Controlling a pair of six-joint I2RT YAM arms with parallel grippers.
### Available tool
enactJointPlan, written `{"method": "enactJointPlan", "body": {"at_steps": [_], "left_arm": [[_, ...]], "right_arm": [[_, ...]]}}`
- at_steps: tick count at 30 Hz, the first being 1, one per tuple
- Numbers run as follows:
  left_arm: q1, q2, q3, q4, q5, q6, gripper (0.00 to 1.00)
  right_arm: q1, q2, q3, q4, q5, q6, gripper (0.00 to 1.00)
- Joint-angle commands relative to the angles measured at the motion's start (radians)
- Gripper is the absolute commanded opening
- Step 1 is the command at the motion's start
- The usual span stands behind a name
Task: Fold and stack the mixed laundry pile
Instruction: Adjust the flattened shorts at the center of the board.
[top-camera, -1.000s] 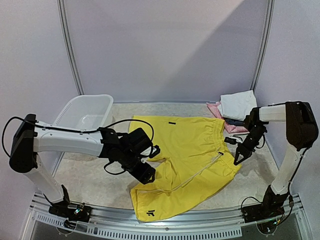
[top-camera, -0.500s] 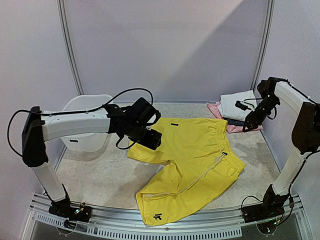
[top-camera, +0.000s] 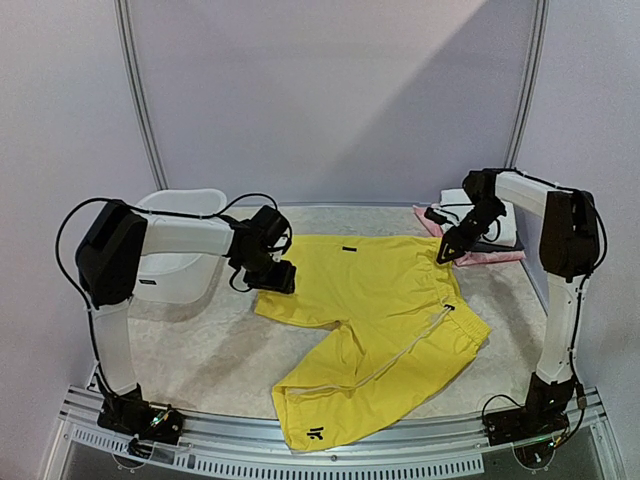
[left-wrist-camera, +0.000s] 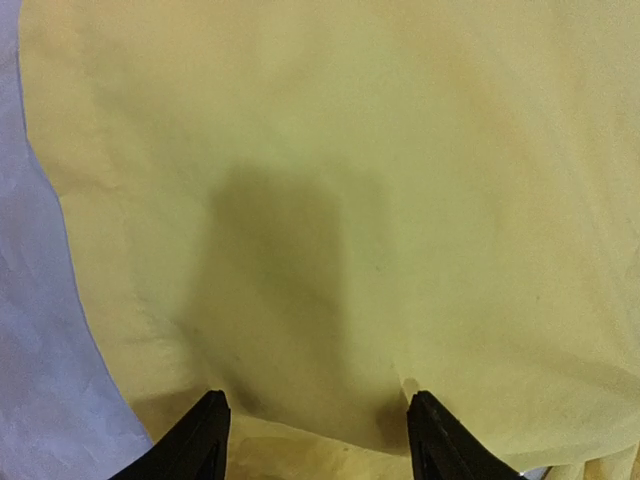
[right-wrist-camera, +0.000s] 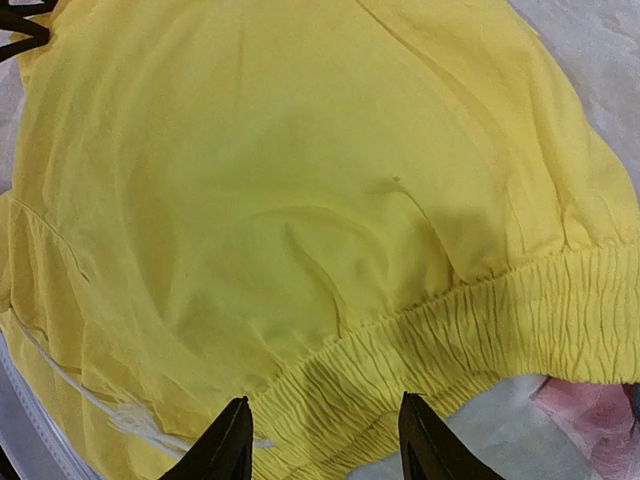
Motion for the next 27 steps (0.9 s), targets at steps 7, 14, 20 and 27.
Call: {"method": "enactJointPlan", "body": {"at_steps": [7, 14, 20, 27], "left_arm": [[0.097, 0.023, -0.071, -0.133, -0.023, 0.089, 0.59], [0.166, -0.015, -0.021, -0.183, -0.142, 0.167, 0.57], [0.087, -0.142, 0.083, -0.146, -0.106, 0.231, 0.64], [-0.014, -0.160, 0.131, -0.164, -0.050, 0.199, 0.65]], "right_arm": [[0.056, 0.089, 0.069, 0.016, 0.007, -0.001, 0.53], [0.075, 0.143, 0.141, -0.015, 0.016, -0.005, 0.55], [0.085, 0.214, 0.261, -0.059, -0.002, 0.002, 0.54], [0.117, 0.221, 0.321, -0.057, -0.071, 0.017, 0.47]]}}
